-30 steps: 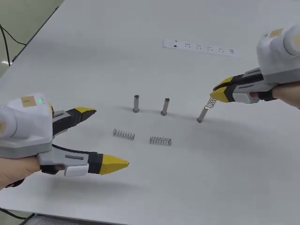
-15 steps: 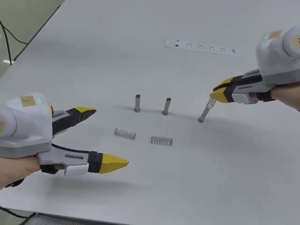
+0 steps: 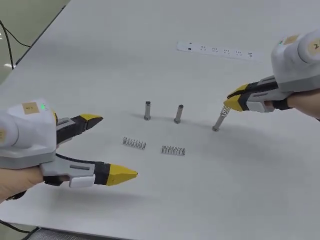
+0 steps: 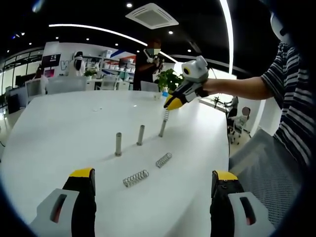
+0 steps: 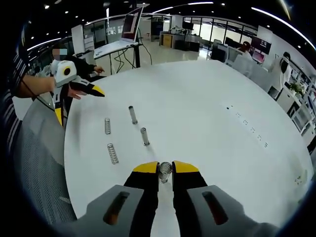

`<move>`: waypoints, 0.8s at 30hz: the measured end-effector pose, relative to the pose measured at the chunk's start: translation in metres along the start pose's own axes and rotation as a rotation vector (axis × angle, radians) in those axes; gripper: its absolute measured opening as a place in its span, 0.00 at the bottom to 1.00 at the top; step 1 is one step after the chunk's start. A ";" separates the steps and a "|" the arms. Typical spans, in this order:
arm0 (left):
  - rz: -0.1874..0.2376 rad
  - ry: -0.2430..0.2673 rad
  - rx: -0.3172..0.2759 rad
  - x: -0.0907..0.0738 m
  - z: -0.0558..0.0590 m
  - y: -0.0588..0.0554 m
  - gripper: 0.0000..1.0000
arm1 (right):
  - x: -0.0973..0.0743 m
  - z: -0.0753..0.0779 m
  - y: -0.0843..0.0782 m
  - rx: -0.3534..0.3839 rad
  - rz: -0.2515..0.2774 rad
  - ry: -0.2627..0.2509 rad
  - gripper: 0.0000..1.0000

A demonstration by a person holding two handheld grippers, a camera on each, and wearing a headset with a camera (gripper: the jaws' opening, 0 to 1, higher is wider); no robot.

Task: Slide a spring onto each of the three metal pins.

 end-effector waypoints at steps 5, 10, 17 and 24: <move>0.000 0.001 0.001 0.000 0.000 0.000 0.94 | 0.003 0.001 -0.001 0.001 -0.006 0.001 0.07; -0.002 -0.002 0.002 0.000 0.000 0.001 0.94 | 0.007 0.003 -0.003 -0.001 -0.013 0.002 0.07; -0.005 -0.003 0.003 0.000 0.000 0.001 0.94 | 0.014 0.006 -0.008 0.006 -0.026 0.002 0.07; -0.010 0.000 0.002 -0.001 0.001 0.000 0.94 | 0.023 0.007 -0.014 0.014 -0.040 -0.001 0.08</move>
Point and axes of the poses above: the centre of the closed fingertips' face, and the gripper's own axes: x roughly forward along the fingers, z roughly to its right, y roughly out of its top, the point moved 9 cm from there along -x, roughly backward along the fingers, and after that the axes turned 15 degrees about x, right-handed, at the moved point
